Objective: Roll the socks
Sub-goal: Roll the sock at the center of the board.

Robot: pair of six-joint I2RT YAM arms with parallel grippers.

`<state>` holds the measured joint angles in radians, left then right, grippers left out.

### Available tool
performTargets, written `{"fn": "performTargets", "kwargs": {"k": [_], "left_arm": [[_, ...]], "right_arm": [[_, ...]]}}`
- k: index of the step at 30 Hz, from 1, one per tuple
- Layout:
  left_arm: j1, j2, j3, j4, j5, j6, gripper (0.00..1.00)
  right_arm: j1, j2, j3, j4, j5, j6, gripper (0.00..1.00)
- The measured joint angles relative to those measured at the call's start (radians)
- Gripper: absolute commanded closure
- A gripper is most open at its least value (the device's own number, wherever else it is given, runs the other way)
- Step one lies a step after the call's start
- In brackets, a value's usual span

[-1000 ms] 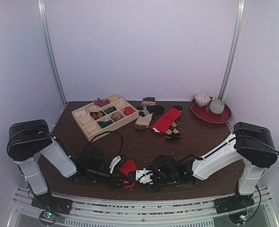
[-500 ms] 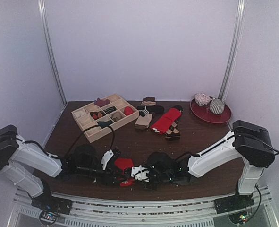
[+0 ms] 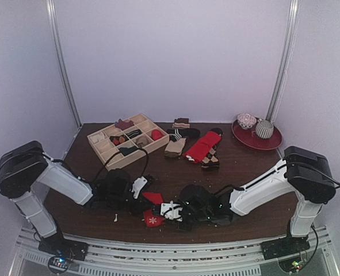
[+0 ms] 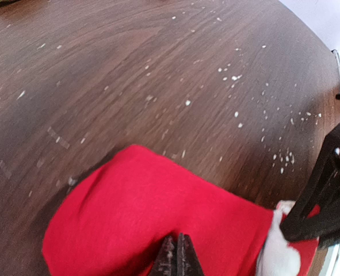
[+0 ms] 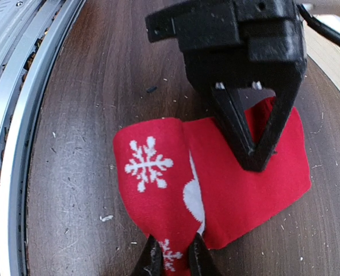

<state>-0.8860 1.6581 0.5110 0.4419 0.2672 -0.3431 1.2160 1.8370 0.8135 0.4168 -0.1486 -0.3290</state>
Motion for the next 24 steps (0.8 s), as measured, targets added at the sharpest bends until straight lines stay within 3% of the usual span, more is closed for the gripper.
{"fn": "performTargets", "kwargs": {"k": [12, 22, 24], "left_arm": [[0.017, 0.134, 0.05, 0.136, 0.107, 0.045, 1.0], [0.021, 0.142, 0.041, 0.165, 0.129, 0.058, 0.99], [0.021, 0.132, 0.037, 0.157, 0.117, 0.06, 0.83]], "right_arm": [[0.002, 0.032, 0.117, -0.157, -0.023, -0.09, 0.9], [-0.037, 0.106, 0.214, -0.208, -0.18, -0.036, 0.9], [-0.055, 0.106, 0.193, -0.174, -0.227, 0.016, 0.9]]}}
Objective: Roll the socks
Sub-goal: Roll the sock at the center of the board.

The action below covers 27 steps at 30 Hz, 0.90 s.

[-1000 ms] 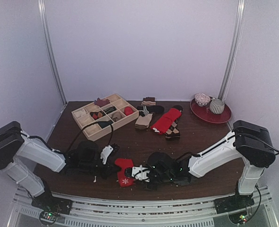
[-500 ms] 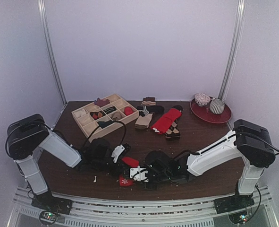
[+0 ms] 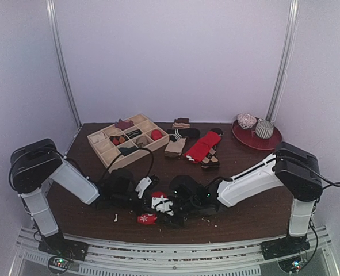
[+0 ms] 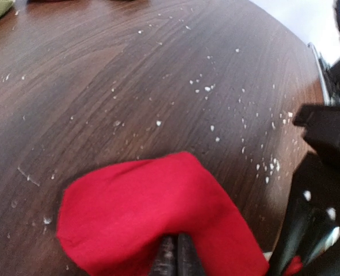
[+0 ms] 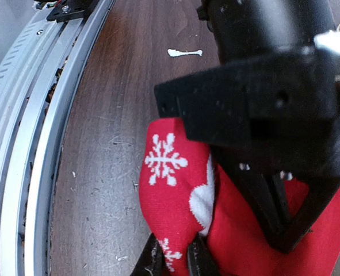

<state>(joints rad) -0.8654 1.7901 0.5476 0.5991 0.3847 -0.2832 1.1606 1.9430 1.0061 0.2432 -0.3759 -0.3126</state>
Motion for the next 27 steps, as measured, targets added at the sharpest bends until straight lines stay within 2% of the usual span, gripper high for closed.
{"fn": "performTargets", "kwargs": {"k": [2, 5, 8, 15, 17, 24, 27], "left_arm": [[0.0, -0.025, -0.004, -0.031, -0.016, 0.013, 0.79], [0.0, -0.089, -0.005, -0.109, -0.072, 0.024, 0.66], [0.001, -0.166, -0.005, -0.171, -0.137, 0.038, 0.6], [0.003, -0.35, -0.009, -0.215, -0.22, 0.088, 0.56], [0.003, -0.39, -0.036, -0.201, -0.202, 0.095, 0.56], [-0.007, -0.492, -0.274, -0.107, -0.064, 0.069, 0.35], [-0.032, -0.505, -0.308, -0.106, -0.035, 0.064, 0.29]], "right_arm": [[-0.014, -0.001, -0.024, 0.036, -0.042, 0.06, 0.9], [-0.027, -0.005, -0.068, 0.098, -0.097, 0.141, 0.9], [-0.035, -0.006, -0.1, 0.145, -0.148, 0.212, 0.9], [-0.076, 0.016, -0.09, 0.135, -0.257, 0.32, 0.9], [-0.084, 0.026, -0.058, 0.086, -0.276, 0.328, 0.9], [-0.088, 0.06, 0.056, -0.081, -0.292, 0.338, 0.9], [-0.088, 0.066, 0.084, -0.131, -0.292, 0.335, 0.9]]}}
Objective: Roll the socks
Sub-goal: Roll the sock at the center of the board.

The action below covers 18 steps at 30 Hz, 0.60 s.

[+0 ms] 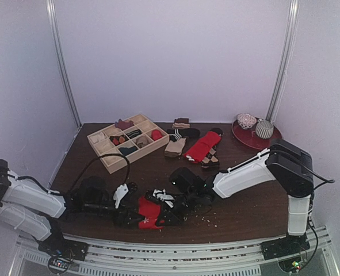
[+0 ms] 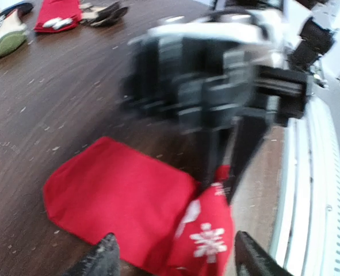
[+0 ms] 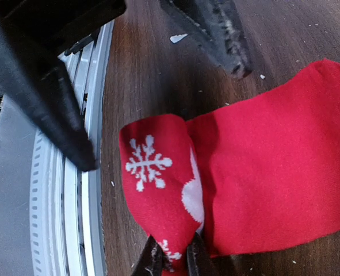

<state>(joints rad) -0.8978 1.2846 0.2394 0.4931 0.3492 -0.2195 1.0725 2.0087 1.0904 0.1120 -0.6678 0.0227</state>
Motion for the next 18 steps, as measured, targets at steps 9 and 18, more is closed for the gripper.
{"fn": "performTargets", "kwargs": {"k": [9, 18], "left_arm": [[-0.059, -0.032, -0.022, 0.084, 0.057, -0.008, 0.28], [-0.089, 0.156, -0.02, 0.116, 0.075, -0.025, 0.45]], "right_arm": [[-0.002, 0.012, 0.04, -0.083, 0.0, -0.014, 0.9], [-0.002, 0.02, 0.071, -0.136, 0.002, -0.02, 0.9]]}}
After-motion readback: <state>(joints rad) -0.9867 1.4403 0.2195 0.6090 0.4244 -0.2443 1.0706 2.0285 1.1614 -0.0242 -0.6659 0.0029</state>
